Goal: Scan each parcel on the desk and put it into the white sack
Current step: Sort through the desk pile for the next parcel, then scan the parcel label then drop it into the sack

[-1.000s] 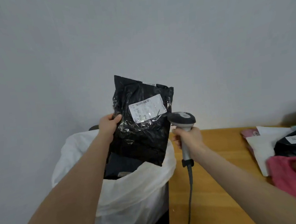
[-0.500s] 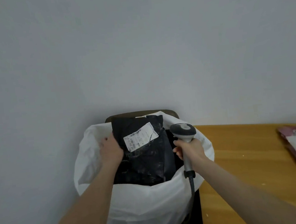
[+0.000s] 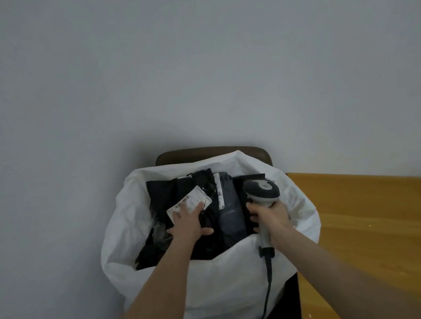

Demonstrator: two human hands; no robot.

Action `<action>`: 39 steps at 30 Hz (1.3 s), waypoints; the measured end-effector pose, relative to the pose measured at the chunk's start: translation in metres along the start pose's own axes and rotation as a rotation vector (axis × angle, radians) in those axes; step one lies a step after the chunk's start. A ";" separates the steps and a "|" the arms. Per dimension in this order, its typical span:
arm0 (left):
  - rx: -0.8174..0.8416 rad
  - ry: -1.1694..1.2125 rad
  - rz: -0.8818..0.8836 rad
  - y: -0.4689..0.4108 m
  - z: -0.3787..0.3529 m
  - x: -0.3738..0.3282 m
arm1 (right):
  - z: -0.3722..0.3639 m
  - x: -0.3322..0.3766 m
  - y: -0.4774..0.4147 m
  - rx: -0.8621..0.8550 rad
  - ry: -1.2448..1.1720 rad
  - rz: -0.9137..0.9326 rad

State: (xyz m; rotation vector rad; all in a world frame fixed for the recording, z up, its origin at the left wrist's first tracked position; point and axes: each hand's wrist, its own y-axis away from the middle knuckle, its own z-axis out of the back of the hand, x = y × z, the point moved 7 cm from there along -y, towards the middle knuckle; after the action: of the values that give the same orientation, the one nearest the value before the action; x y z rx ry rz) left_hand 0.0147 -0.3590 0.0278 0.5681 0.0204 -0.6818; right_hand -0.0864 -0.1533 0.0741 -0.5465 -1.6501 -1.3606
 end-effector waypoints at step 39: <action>0.129 -0.166 -0.803 0.307 -0.262 -0.592 | 0.644 -0.103 0.146 -0.741 -0.577 -0.112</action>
State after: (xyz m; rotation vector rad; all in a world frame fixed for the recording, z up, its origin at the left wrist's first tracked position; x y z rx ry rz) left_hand -0.2210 0.3162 0.0740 0.6234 0.0511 -1.5190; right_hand -0.1498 0.5125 0.0724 -1.3969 -1.5754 -2.0347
